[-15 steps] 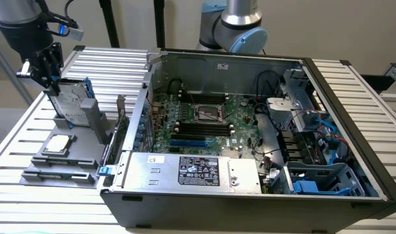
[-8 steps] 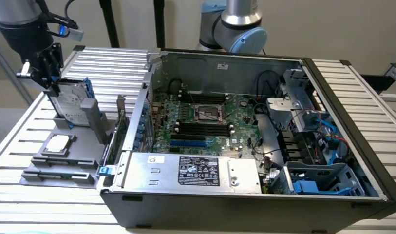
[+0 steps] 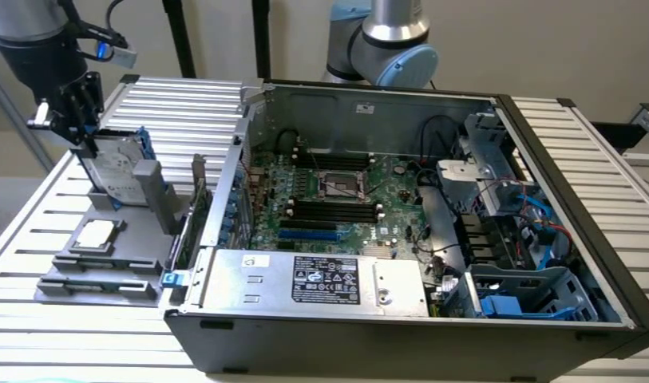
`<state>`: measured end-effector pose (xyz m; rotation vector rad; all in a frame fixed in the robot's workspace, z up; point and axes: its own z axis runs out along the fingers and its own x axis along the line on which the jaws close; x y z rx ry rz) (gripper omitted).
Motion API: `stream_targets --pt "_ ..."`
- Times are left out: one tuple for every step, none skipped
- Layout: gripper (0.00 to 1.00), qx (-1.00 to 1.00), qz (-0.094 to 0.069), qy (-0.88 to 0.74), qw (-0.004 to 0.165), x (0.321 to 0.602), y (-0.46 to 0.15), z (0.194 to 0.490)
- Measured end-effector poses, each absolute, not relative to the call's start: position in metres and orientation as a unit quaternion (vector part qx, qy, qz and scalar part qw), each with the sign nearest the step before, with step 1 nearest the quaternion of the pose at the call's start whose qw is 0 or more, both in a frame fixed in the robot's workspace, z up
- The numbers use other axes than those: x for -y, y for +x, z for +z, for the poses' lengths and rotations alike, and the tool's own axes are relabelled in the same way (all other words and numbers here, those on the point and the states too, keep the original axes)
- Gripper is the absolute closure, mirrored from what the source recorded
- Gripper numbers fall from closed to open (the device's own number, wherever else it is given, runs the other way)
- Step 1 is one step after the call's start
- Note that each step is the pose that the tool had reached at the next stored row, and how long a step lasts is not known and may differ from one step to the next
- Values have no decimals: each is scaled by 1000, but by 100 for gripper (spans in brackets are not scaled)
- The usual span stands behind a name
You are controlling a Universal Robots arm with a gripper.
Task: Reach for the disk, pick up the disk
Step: 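Pick up the disk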
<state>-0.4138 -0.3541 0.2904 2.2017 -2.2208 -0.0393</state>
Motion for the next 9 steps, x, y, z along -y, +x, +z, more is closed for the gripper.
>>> stream_targets --pt "67 710 -13 704 7 355 -414 290" --pt "67 710 -13 704 7 356 -414 291" --pt "67 710 -13 704 7 357 -414 290" --pt "67 710 -13 704 7 357 -414 290" --pt "67 710 -13 704 7 358 -414 291" --pt "67 710 -13 704 7 358 -414 290" --pt "67 710 -13 704 7 359 -414 291" --pt "67 710 -13 704 7 359 -414 291" --pt "67 710 -13 704 7 360 -414 291"
